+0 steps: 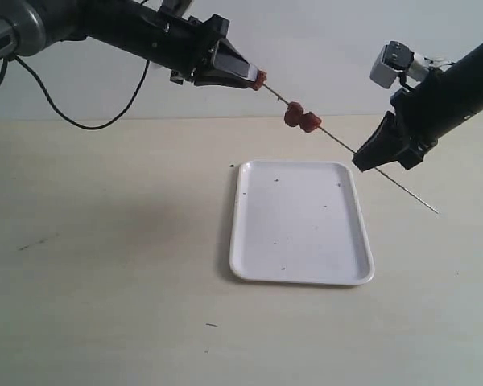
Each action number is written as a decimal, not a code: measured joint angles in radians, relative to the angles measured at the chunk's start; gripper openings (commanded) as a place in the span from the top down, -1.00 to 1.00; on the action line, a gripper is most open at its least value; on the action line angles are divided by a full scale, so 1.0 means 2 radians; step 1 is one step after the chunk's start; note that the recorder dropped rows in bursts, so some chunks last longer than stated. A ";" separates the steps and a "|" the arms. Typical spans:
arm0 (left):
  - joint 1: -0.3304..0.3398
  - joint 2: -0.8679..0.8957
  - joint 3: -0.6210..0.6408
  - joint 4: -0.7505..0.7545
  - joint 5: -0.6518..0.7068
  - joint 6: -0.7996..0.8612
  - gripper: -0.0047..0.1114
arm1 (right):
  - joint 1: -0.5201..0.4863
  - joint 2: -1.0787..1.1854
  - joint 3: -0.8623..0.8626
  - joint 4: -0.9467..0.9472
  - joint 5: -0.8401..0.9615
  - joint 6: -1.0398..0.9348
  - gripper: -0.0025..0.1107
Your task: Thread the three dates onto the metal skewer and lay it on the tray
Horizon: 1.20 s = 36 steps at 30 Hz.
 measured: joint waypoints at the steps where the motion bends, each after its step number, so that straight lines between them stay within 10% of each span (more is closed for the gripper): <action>1: -0.002 0.000 0.000 0.002 0.000 0.000 0.54 | 0.000 0.000 0.000 0.000 0.000 0.000 0.96; 20: -0.041 0.000 0.000 0.006 -0.004 0.000 0.52 | -0.001 0.000 0.000 0.035 -0.006 -0.007 0.96; 28: -0.044 0.000 0.000 0.006 -0.002 0.000 -0.18 | -0.001 0.000 0.000 0.050 -0.010 -0.003 0.96; 36: -0.030 0.000 0.000 0.006 -0.001 0.000 -0.19 | 0.001 0.000 0.000 0.040 -0.037 0.139 0.96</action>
